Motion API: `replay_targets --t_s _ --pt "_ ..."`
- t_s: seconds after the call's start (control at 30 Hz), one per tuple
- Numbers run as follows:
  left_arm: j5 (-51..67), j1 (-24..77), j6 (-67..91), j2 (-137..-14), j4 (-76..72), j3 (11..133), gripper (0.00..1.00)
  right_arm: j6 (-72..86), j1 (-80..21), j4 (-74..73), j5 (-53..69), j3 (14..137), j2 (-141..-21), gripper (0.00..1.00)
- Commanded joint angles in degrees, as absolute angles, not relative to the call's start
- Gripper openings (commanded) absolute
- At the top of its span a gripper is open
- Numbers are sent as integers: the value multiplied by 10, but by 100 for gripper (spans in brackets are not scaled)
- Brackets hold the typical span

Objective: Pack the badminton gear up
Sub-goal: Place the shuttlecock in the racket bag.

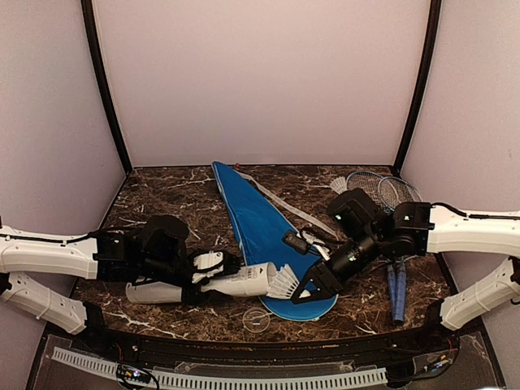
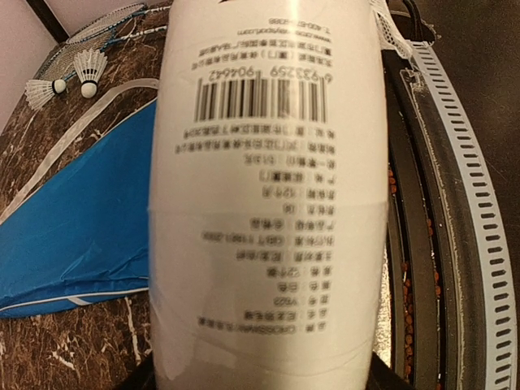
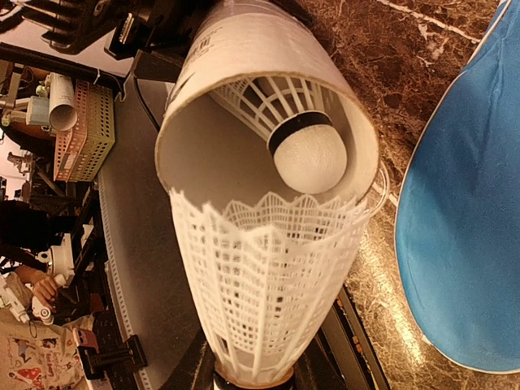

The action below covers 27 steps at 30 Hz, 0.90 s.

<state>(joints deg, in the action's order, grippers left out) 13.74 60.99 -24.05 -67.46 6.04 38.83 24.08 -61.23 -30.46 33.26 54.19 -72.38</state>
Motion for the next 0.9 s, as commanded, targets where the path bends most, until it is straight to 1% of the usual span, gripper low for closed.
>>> replay_targets --t_s 0.0,0.23,0.47,0.87 --pt "142 614 -249 -656 38 384 60 249 -587 -276 332 549 -698 24" --pt "146 615 -247 -650 28 380 60 262 -552 -267 357 538 -689 25" --pt "139 615 -245 -652 28 381 60 239 -551 -280 385 547 -712 25" --pt "122 615 -239 -659 32 388 60 260 -567 -270 411 533 -697 25"
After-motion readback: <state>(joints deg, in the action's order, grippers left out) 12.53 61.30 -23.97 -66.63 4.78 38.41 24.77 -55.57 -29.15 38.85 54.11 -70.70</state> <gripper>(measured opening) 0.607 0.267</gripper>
